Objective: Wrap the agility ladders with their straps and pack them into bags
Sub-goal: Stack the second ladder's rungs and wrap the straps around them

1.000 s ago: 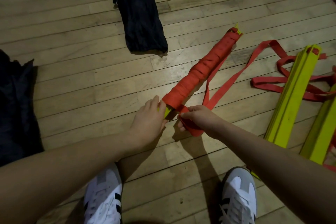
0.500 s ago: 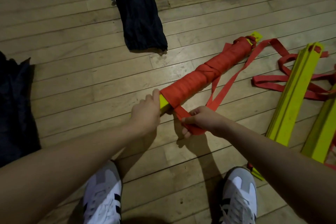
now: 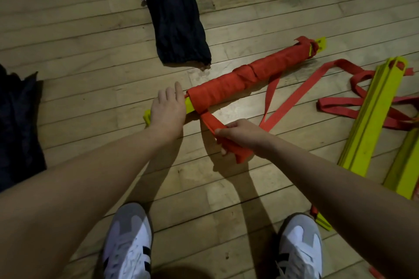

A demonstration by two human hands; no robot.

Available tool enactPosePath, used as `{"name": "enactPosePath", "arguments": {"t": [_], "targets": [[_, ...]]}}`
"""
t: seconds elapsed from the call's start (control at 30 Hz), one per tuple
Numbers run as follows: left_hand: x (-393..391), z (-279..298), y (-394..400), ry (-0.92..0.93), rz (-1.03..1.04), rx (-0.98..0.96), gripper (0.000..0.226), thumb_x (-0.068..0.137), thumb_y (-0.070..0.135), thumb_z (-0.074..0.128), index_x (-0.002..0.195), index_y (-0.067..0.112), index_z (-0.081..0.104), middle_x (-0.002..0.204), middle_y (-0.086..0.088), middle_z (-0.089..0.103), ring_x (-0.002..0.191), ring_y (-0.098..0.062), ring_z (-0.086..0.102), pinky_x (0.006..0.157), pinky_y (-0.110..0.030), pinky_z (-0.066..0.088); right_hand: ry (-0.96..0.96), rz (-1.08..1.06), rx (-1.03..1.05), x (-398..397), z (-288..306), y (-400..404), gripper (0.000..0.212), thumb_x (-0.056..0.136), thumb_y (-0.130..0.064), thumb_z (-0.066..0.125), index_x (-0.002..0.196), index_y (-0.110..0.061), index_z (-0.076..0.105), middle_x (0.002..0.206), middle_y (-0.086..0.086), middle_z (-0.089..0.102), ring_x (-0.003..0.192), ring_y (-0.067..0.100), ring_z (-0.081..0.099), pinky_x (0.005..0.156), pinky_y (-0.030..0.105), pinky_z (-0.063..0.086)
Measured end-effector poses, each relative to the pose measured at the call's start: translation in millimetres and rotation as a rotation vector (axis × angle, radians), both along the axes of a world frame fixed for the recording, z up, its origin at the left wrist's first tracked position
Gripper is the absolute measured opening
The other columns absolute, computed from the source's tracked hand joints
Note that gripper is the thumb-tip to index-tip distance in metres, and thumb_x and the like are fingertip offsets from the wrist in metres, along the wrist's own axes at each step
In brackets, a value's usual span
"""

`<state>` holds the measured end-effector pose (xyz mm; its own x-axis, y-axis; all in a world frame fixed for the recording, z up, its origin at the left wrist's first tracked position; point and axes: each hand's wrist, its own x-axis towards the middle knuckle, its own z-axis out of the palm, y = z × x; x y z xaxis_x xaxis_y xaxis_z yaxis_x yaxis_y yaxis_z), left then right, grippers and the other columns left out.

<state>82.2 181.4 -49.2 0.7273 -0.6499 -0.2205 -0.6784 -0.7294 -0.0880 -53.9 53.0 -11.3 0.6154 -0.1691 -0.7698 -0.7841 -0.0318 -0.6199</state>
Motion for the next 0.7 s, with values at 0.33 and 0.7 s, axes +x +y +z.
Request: {"name": "enactPosePath", "arguments": {"t": [0.33,0.7], "targets": [[-36,-15,36,0.119,-0.169,0.028,0.067,0.102,0.043,0.031,0.152,0.023,-0.01,0.156,-0.019,-0.013,0.145,-0.039,-0.009,0.112,-0.062,0.001,-0.008,-0.037,0.18,-17,-14,11,0.011,0.095,-0.014,0.057,0.1,-0.004,0.057,0.078,0.01,0.067,0.066,0.022,0.064,0.068,0.037,0.052],[-52,-3,30,0.212,-0.115,-0.143,0.06,0.093,0.045,0.051,0.141,0.013,0.031,0.133,-0.009,0.037,0.121,-0.027,0.038,0.098,-0.037,0.033,-0.007,-0.036,0.137,-28,-19,14,0.009,0.094,0.004,0.049,0.093,0.002,0.058,0.079,0.015,0.067,0.059,0.016,0.065,0.051,0.024,0.054]]}}
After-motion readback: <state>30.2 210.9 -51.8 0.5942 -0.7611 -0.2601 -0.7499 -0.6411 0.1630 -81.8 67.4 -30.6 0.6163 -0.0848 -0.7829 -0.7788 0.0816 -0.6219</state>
